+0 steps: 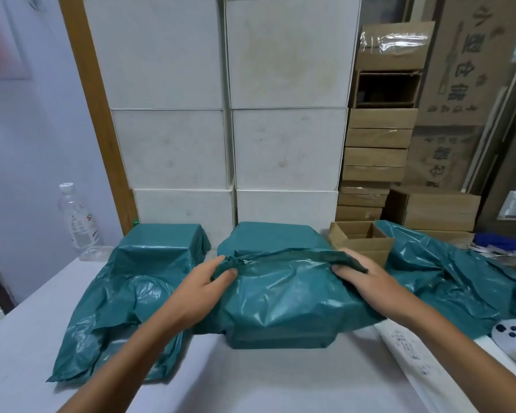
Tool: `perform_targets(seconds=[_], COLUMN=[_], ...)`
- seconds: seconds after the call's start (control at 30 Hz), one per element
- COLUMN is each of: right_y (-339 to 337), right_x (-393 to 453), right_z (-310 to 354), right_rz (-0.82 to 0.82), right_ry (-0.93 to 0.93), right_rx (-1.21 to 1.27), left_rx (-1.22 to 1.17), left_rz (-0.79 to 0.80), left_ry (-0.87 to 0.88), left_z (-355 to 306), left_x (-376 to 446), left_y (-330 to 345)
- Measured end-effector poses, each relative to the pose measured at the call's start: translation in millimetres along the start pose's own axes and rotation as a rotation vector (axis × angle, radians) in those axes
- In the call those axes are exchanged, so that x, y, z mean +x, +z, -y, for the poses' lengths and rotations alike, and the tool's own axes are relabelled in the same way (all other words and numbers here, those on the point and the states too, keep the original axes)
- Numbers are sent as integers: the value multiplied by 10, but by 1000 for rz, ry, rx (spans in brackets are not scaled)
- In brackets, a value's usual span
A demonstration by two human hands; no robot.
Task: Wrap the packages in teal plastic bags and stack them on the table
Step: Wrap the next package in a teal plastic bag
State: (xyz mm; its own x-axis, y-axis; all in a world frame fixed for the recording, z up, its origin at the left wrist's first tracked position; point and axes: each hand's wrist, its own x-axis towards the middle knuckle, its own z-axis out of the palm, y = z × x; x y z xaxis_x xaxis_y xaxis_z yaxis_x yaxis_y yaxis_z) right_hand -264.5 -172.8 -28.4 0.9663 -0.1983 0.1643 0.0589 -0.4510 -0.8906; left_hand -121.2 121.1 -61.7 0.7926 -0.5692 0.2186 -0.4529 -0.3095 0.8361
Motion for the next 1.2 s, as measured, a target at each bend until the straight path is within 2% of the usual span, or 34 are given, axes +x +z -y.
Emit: perform_targets(seconds=[0.13, 0.27, 0.37, 0.53, 0.7, 0.8, 0.9, 1.0, 1.07, 1.13, 1.2], right_y=[196, 373, 477, 522, 525, 510, 493, 461, 453, 449, 437], right_x=[337, 443, 426, 402, 436, 459, 473, 484, 492, 489, 488], right_z=[-84, -281, -366, -520, -542, -514, -529, -553, -566, -558, -564], right_rz=[-76, -118, -167, -259, -299, -290, -278, -263, -247, -247, -254], right_ry=[239, 199, 188, 267, 407, 453, 435, 406, 386, 392, 424], right_rx=[74, 52, 108, 178, 256, 278, 244, 185, 170, 175, 207], left_rx=[50, 140, 105, 71, -52, -23, 232, 606, 640, 588, 625], left_rz=[-28, -172, -238, -343, -387, -431, -456, -515, -353, -50, 124], left_ry=[-35, -18, -17, -28, -147, -199, -101, 222, 395, 268, 104], left_z=[145, 255, 367, 439, 412, 385, 309, 113, -70, -174, -164], left_x=[355, 471, 447, 403, 389, 369, 332, 324, 309, 281, 277], left_y=[111, 199, 246, 335, 357, 344, 291, 202, 198, 279, 351])
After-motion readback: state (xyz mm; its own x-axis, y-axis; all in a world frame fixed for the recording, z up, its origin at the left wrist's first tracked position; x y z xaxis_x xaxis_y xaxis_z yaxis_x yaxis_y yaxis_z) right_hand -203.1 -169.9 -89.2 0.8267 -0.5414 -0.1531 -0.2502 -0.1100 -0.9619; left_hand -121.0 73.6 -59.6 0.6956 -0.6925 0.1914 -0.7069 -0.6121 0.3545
